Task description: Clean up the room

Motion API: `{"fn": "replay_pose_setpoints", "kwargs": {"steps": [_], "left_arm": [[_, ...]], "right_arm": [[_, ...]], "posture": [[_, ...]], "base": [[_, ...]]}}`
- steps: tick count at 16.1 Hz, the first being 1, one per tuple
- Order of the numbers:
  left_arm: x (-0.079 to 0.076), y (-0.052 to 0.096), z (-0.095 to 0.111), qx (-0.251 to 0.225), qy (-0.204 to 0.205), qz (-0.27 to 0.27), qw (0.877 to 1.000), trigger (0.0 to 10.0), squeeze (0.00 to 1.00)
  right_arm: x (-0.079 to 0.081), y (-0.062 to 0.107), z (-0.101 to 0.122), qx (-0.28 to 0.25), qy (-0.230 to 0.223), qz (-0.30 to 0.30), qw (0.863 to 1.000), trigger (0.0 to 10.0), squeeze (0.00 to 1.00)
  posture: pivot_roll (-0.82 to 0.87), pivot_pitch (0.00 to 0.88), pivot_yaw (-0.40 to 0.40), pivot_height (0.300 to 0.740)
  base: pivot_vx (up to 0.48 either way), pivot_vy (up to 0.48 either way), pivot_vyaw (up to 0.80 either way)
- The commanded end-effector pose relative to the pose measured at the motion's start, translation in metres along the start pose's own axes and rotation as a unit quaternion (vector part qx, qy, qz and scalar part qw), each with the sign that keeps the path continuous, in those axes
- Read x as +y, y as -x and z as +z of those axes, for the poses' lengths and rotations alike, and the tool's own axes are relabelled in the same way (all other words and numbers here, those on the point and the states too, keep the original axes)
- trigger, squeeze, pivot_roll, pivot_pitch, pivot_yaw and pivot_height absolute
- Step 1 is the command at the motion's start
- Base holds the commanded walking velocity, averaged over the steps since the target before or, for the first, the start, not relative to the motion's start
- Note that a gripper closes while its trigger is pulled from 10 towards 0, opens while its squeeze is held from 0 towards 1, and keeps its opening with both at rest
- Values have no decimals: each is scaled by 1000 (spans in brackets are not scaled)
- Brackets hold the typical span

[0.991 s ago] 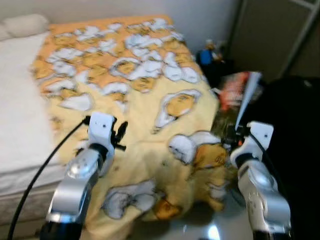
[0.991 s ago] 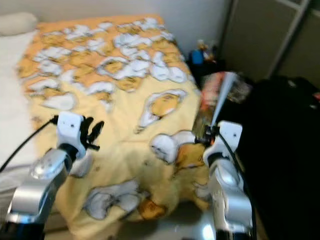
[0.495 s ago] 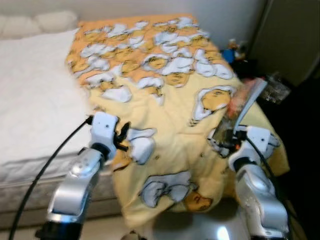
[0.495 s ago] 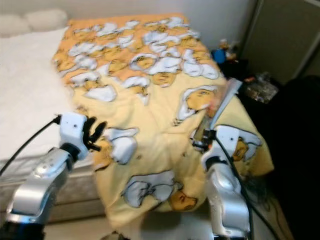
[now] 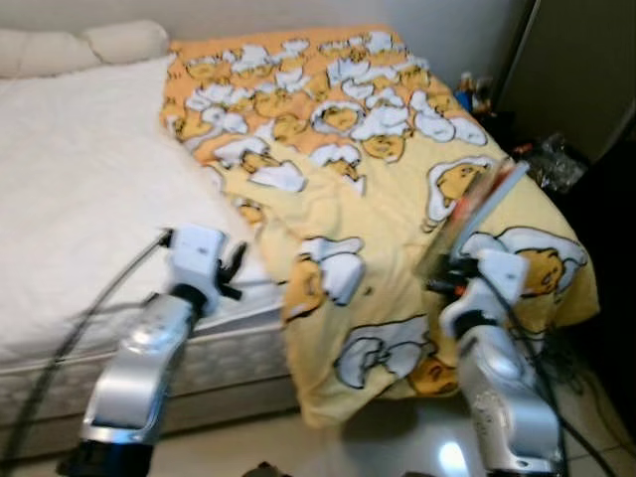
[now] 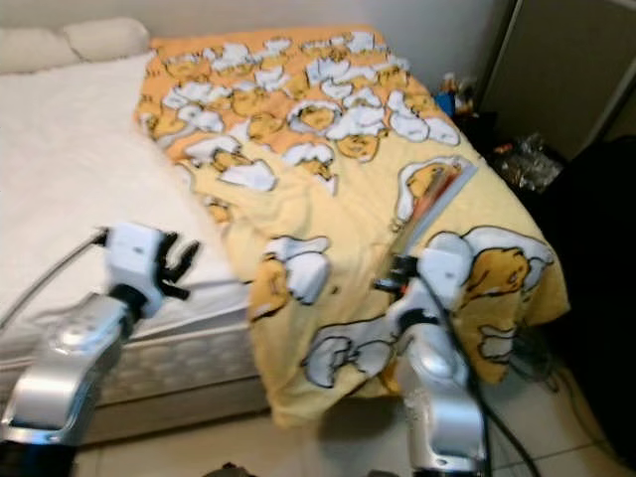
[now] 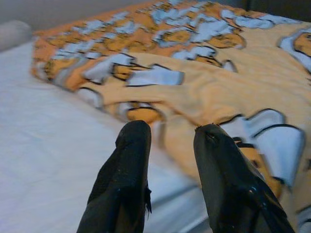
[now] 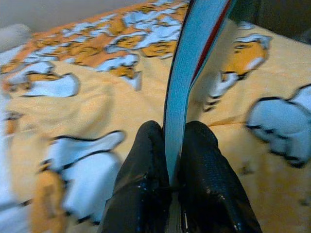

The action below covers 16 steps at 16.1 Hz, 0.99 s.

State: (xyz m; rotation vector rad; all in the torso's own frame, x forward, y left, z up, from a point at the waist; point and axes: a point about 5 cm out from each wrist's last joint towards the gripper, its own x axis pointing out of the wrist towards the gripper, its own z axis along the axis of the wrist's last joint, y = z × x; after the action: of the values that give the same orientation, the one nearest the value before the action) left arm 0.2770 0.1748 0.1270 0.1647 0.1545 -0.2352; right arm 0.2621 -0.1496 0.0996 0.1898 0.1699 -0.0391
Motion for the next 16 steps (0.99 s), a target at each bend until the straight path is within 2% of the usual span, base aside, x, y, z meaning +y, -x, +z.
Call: {"fn": "replay_pose_setpoints", "kwargs": {"steps": [1,16], "left_arm": [[-6,-1,2,-4,-1,-10,1000,10000,27],[0,4,0,2,-4,1,1000,10000,27]], "right_arm": [[-1,0,11,-27,2,4,1000,10000,0],[5,-4,12,-22,6,24,999,10000,0]], "posture": [[-14,0,61,740],[-2,0,42,740]], "base": [[0,382,0],[0,385,0]]}}
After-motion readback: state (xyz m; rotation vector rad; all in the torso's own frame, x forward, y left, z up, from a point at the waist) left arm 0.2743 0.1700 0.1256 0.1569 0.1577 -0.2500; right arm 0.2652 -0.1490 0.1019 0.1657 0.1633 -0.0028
